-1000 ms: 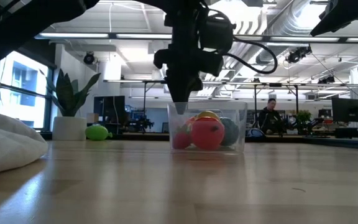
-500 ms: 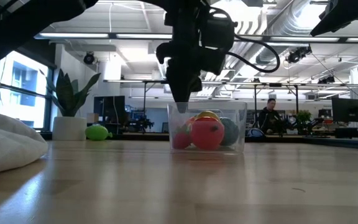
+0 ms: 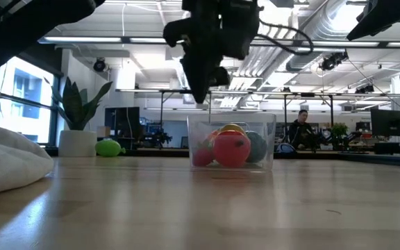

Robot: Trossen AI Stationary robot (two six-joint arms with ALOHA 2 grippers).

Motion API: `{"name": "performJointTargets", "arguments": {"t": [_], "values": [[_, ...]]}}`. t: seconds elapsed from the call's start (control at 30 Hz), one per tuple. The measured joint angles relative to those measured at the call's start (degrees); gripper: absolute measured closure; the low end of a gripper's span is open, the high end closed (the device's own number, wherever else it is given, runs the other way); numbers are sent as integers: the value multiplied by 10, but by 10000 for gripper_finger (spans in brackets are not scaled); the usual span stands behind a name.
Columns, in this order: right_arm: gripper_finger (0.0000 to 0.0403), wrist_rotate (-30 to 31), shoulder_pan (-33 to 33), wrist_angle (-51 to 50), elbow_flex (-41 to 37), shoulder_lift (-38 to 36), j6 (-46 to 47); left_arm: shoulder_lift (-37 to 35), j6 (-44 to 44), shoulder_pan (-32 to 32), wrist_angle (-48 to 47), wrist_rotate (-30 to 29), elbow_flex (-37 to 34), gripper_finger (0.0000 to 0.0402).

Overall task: Pick and placing Produce into tupperware
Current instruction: Put the melon into the transparent bin

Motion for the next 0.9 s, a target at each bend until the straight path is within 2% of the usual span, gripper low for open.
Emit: {"name": "performJointTargets", "arguments": {"t": [0.2,0.4,0.6,0.9], "values": [[392,0,0,0,0,0,0,-15,12,1,1,-26,22,401],[392,0,0,0,0,0,0,-12,-19,8,2,-165,22,401],[392,0,0,0,0,0,0,-16,-47,45,2,-175,22,401],[392,0,0,0,0,0,0,-63,-67,162,2,-182,22,401]]}}
